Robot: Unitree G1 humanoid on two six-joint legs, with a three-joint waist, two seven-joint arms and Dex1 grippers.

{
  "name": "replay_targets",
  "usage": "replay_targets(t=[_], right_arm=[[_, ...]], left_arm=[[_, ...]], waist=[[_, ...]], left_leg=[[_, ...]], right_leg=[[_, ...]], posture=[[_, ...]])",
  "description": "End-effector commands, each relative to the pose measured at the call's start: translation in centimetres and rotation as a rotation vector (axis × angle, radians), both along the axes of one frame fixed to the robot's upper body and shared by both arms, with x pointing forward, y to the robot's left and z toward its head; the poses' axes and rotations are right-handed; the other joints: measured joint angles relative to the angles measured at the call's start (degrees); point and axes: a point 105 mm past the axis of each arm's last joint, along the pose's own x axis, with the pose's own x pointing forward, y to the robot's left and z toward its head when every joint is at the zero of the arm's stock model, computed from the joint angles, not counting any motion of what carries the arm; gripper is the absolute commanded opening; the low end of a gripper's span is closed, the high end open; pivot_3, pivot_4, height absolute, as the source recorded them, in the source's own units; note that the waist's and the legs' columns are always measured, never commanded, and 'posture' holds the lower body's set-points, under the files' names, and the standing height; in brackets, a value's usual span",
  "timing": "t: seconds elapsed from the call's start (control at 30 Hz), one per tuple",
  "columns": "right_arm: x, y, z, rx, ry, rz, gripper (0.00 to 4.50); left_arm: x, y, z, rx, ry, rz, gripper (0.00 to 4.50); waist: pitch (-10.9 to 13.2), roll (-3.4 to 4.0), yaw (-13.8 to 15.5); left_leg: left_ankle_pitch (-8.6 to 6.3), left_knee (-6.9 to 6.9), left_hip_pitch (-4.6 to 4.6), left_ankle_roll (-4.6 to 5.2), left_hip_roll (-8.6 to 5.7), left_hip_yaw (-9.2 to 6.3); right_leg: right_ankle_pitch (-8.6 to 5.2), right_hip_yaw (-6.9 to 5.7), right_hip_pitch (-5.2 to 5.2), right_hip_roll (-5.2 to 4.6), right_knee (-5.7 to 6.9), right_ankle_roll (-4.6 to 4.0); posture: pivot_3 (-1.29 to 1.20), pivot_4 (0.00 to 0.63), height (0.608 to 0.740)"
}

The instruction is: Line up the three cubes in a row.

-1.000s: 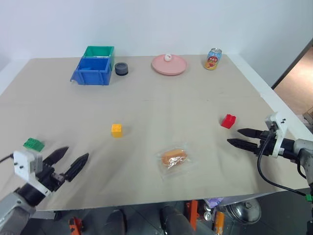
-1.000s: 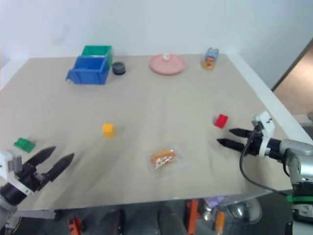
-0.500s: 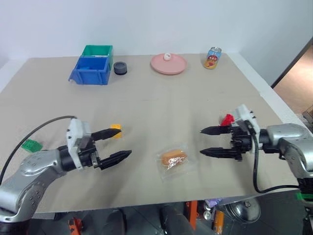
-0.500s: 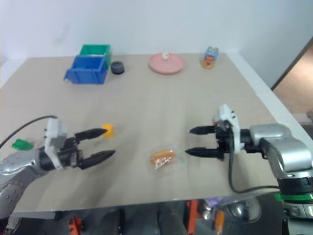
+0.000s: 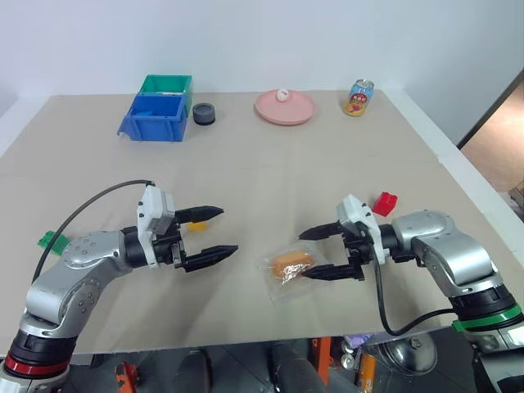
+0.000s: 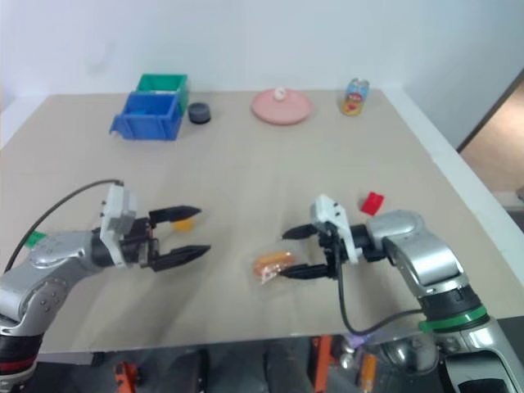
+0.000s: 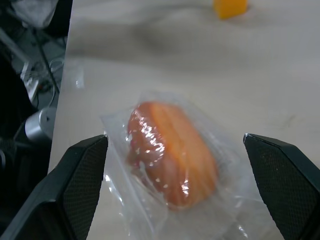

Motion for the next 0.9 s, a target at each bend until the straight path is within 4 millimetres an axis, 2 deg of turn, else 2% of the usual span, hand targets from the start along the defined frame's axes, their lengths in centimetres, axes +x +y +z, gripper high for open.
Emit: replay_targets(t=[0.03,0.13,0.27,0.3,0.33,0.47,0.53,0.67,0.73,0.87,0.9], right_arm=[[-0.2,0.7,-1.1,-0.051,-0.063,0.050,4.50],[0.4,1.1,-1.7,-0.053,-0.098,0.037,3.72],[0.6,1.2,-2.1,-0.036,-0.096,0.024,2.40],[0.6,1.2,-2.2,-0.031,-0.092,0.019,1.89],[0.7,1.1,-2.3,-0.030,-0.091,0.008,1.80],[1.3,-0.8,-2.7,-0.051,-0.083,-0.101,0.87],[1.4,-1.9,-2.3,-0.033,-0.073,-0.158,0.87],[1.5,-5.8,0.2,0.038,-0.051,-0.326,0.87],[1.3,-8.6,2.6,0.111,-0.054,-0.430,0.87],[0.6,-12.6,7.1,0.242,-0.093,-0.567,0.87],[1.1,-14.5,8.8,0.285,-0.149,-0.657,0.87]], left_arm=[[0.1,-0.4,0.7,-0.008,-0.025,-0.005,4.45],[0.2,-0.7,0.7,-0.012,-0.024,-0.006,4.50],[0.3,-0.9,0.6,-0.012,-0.022,-0.007,4.50],[0.4,-1.0,0.5,-0.011,-0.022,-0.005,4.50],[0.4,-1.0,0.5,-0.012,-0.023,-0.005,4.50],[0.7,-1.5,0.4,-0.033,-0.021,0.002,4.50],[0.8,-1.7,0.3,-0.045,-0.021,0.001,4.50],[1.1,-2.6,0.7,-0.098,-0.021,-0.026,4.50],[1.3,-3.3,1.0,-0.126,-0.019,-0.049,4.50],[1.9,-4.5,1.2,-0.141,-0.021,-0.094,4.50],[2.1,-4.9,1.2,-0.144,-0.023,-0.109,4.50]], waist=[[0.00,0.00,0.01],[0.00,0.00,0.01],[0.00,0.00,0.29],[0.00,0.00,0.31],[0.00,0.00,0.33],[-0.01,-0.01,0.57],[-0.01,-0.01,0.68],[0.00,0.00,1.62],[0.00,0.00,2.08],[0.01,0.01,2.33],[0.00,0.02,2.33]], left_leg=[[0.00,0.00,0.01,0.00,0.00,0.00],[0.00,0.00,0.02,0.00,0.00,-0.01],[0.00,0.00,0.01,0.00,0.00,-0.02],[0.00,0.00,0.03,0.00,0.00,-0.04],[0.00,0.00,0.04,0.00,0.00,-0.05],[0.00,0.02,0.12,0.00,0.00,-0.07],[0.00,0.06,0.13,0.00,-0.01,-0.08],[0.02,0.17,0.09,0.01,-0.06,-0.09],[0.02,0.24,0.02,0.01,-0.07,-0.08],[0.01,0.24,0.05,0.02,-0.07,-0.07],[0.02,0.23,0.06,0.02,-0.07,-0.08]], right_leg=[[0.00,0.00,0.00,0.00,0.00,0.00],[0.01,0.00,0.01,0.01,0.00,0.00],[0.01,-0.02,0.03,0.01,0.00,0.01],[0.01,-0.03,0.06,0.01,0.00,0.01],[0.01,-0.03,0.07,0.01,0.00,0.01],[0.01,-0.05,0.17,0.01,0.00,0.00],[0.01,-0.07,0.21,0.00,0.00,0.01],[0.03,-0.07,0.27,-0.05,0.00,0.05],[0.04,-0.06,0.26,-0.07,-0.01,0.08],[0.05,-0.06,0.26,-0.04,-0.01,0.09],[0.05,-0.06,0.26,-0.04,-0.01,0.09]], posture=[[0.00,0.150,0.740],[0.00,0.150,0.740],[0.00,0.150,0.740],[0.00,0.150,0.740],[0.00,0.150,0.740],[0.00,0.150,0.740],[0.00,0.150,0.740],[0.00,0.150,0.740],[0.00,0.150,0.740],[0.00,0.150,0.740],[0.00,0.150,0.740]])
